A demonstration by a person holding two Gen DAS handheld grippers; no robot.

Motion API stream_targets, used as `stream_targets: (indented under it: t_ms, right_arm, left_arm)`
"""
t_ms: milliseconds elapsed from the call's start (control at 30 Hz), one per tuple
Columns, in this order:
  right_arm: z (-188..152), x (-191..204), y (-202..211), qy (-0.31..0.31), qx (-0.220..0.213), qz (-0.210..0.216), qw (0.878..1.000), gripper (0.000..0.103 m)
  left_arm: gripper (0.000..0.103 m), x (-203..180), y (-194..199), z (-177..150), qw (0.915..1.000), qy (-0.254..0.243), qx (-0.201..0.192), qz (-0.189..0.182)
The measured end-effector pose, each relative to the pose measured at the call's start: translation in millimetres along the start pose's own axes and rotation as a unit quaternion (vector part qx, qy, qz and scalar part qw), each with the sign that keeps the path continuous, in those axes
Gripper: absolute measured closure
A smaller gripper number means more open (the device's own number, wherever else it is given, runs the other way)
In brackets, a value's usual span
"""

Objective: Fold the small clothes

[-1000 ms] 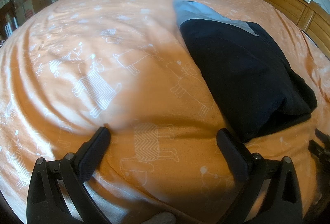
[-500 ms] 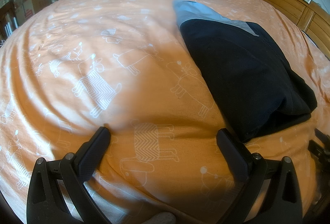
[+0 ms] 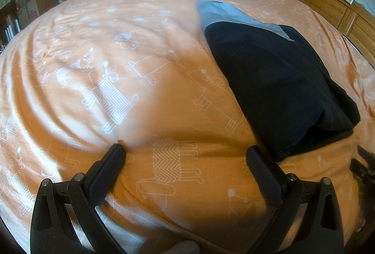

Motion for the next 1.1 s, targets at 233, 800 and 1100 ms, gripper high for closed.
stream_targets:
  t_ms: [233, 800, 1100]
  right_arm:
    - [0.1, -0.2, 0.0, 0.0, 0.0, 0.0, 1.0, 0.0]
    - [-0.3, 1.0, -1.6, 0.003, 0.009, -0.039, 0.999, 0.0]
    - [-0.6, 1.8, -2.3, 0.002, 0.013, -0.061, 0.998, 0.0]
  left_arm:
    - [0.0, 1.6, 0.2, -0.2, 1.0, 0.0, 0.0, 0.0]
    - [0.0, -3.1, 12.2, -11.4, 0.9999, -0.012, 0.002, -0.009]
    - [0.0, -3.9, 19.5, -31.7, 0.9987, -0.044, 0.004, -0.026]
Point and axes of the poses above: each gripper's, at about its wrist camera, not at the fingertips, and y roughly against the way its jaws point, x to its left, z to its top, the point moved 10 cm from there along -y, roughly the way its jaws point, and after that the axes turned 14 degrees about x, right-handed, at the moved point
